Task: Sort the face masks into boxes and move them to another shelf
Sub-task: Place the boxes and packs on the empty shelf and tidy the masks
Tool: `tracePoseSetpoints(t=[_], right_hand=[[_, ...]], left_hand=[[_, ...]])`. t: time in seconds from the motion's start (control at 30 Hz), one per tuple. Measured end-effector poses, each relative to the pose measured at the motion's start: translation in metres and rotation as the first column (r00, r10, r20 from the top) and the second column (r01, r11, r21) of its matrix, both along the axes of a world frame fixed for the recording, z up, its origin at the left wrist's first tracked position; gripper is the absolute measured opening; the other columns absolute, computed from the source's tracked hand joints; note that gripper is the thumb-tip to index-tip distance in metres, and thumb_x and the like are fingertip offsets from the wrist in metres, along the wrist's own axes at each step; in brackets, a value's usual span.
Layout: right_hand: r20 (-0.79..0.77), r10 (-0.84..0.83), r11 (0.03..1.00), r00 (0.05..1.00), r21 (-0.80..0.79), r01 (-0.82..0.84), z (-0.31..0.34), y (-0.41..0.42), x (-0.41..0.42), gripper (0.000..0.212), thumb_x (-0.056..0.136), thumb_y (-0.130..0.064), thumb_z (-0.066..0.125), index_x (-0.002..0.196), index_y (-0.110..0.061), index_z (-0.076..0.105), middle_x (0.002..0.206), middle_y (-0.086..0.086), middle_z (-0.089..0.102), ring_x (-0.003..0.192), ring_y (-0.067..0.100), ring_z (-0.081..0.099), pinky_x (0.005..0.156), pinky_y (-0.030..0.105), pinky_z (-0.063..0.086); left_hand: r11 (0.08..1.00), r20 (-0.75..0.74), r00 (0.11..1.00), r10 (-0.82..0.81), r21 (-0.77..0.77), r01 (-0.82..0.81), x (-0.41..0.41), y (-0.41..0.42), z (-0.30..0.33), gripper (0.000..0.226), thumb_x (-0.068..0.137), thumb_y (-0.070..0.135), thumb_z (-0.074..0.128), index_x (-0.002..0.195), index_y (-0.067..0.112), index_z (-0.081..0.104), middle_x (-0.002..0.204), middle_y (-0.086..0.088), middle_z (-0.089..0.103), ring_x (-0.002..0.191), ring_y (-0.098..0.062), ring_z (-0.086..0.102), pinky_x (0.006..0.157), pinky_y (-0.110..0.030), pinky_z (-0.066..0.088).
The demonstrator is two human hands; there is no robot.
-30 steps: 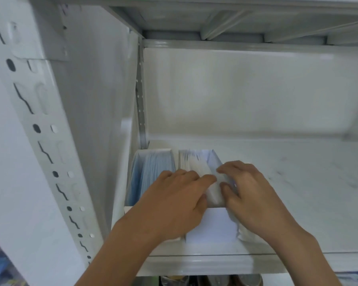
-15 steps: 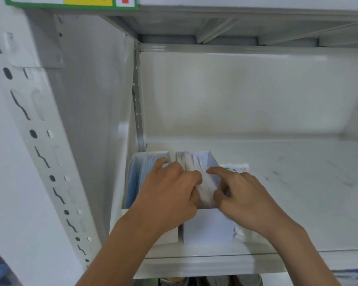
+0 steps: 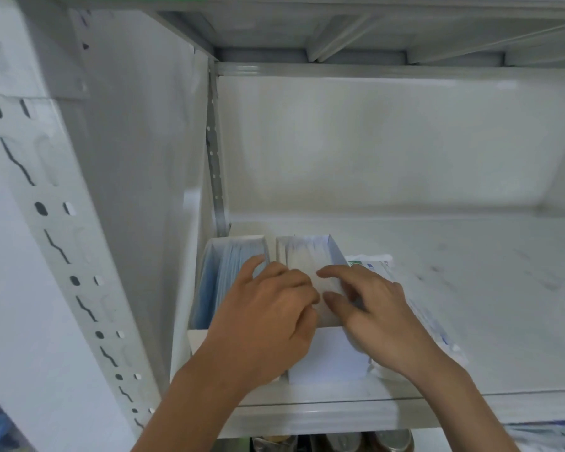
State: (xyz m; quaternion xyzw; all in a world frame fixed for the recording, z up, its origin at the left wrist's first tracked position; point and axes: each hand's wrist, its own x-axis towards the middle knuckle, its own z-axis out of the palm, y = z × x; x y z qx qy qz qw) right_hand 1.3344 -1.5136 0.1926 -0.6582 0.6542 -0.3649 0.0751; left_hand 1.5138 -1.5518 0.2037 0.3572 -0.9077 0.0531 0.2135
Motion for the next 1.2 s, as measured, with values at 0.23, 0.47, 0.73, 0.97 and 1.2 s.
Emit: tracePoseSetpoints(t=[0.23, 0.47, 0.73, 0.97, 1.2], right_hand=[[0.183, 0.055, 0.998, 0.982, -0.001, -0.055, -0.004, 0.000, -0.006, 0.044, 0.096, -0.010, 0.056, 0.126, -0.042, 0.059, 0.087, -0.017, 0.065, 0.092, 0.004, 0.060, 0.103, 0.048, 0.042], [0.051, -0.014, 0.997, 0.999, -0.078, 0.018, -0.003, 0.002, -0.005, 0.038, 0.089, -0.036, 0.055, 0.125, -0.047, 0.058, 0.094, -0.018, 0.056, 0.096, 0.001, 0.051, 0.098, 0.041, 0.040], [0.031, -0.043, 0.999, 0.999, -0.007, 0.043, 0.001, 0.002, -0.007, 0.054, 0.066, -0.035, 0.061, 0.119, -0.044, 0.060, 0.094, -0.017, 0.052, 0.086, 0.000, 0.051, 0.081, 0.030, 0.045], [0.176, -0.022, 0.995, 0.984, -0.088, 0.038, -0.009, -0.005, -0.008, 0.038, 0.079, -0.014, 0.055, 0.107, -0.035, 0.068, 0.089, -0.011, 0.052, 0.082, 0.000, 0.052, 0.068, 0.018, 0.038], [0.195, 0.012, 0.990, 0.981, -0.143, 0.016, -0.013, -0.003, -0.006, 0.033, 0.091, -0.015, 0.065, 0.117, -0.036, 0.065, 0.099, -0.018, 0.051, 0.098, -0.002, 0.053, 0.074, 0.005, 0.035]], left_hand=[[0.998, 0.037, 0.998, -0.051, 0.031, 0.050, -0.006, 0.001, 0.000, 0.049, 0.095, 0.036, 0.026, 0.126, 0.029, 0.064, 0.125, 0.013, 0.069, 0.121, -0.011, 0.057, 0.119, -0.043, 0.030], [0.997, -0.001, 0.999, -0.033, 0.073, 0.033, 0.000, -0.004, 0.000, 0.050, 0.101, 0.045, 0.020, 0.112, 0.032, 0.067, 0.115, 0.015, 0.067, 0.110, -0.008, 0.058, 0.115, -0.041, 0.033], [0.979, 0.001, 0.995, -0.101, 0.177, 0.099, 0.000, -0.004, 0.001, 0.043, 0.102, 0.041, 0.029, 0.128, 0.028, 0.060, 0.129, 0.013, 0.065, 0.120, -0.005, 0.053, 0.115, -0.028, 0.029], [0.988, 0.108, 0.993, -0.051, 0.153, 0.034, 0.001, -0.005, -0.002, 0.045, 0.105, 0.049, 0.023, 0.140, 0.044, 0.050, 0.153, 0.015, 0.047, 0.139, -0.009, 0.041, 0.117, -0.041, 0.024], [0.996, 0.123, 0.991, 0.061, 0.059, -0.069, 0.003, 0.002, 0.003, 0.059, 0.099, 0.059, 0.013, 0.135, 0.044, 0.057, 0.141, 0.009, 0.057, 0.132, -0.013, 0.048, 0.119, -0.048, 0.025]])
